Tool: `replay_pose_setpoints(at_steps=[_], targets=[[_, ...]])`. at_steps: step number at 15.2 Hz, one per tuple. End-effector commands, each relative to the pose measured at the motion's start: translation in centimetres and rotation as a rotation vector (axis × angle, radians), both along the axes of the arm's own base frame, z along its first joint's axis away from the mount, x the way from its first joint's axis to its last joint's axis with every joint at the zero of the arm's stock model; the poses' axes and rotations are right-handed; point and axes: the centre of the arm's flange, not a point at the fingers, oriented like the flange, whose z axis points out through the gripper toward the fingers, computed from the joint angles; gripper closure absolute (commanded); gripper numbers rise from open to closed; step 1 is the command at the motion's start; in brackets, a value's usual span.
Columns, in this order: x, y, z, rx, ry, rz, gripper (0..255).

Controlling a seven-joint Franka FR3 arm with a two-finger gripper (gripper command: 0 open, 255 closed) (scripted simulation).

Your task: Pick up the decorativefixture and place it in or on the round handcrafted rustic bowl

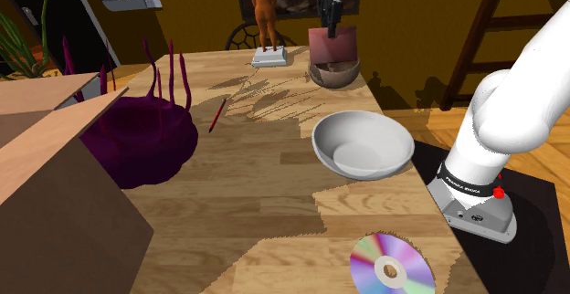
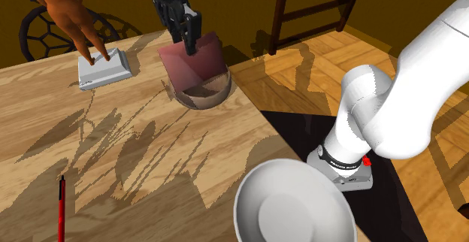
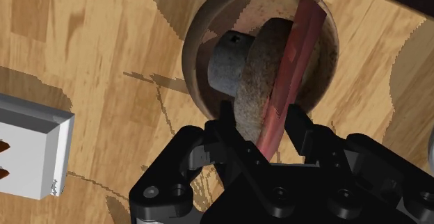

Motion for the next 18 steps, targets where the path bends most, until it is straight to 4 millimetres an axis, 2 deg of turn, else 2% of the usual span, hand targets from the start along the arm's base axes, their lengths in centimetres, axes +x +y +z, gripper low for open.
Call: replay_pose_setpoints(at_steps=[1,2,3,8,12,18], targets=[[0.0,-0.1,-0.1,-0.001,0.001,-0.001,255],[0.0,-0.1,-0.1,-0.001,0.001,-0.001,255],[0.0,-0.1,-0.1,-0.001,0.001,-0.001,0],[0.0,-0.1,-0.1,-0.001,0.001,-0.001,0],[0.1,0.0,4.9,-0.001,0.001,-0.001,0],[0.1,0.0,4.9,-0.001,0.001,-0.001,0]])
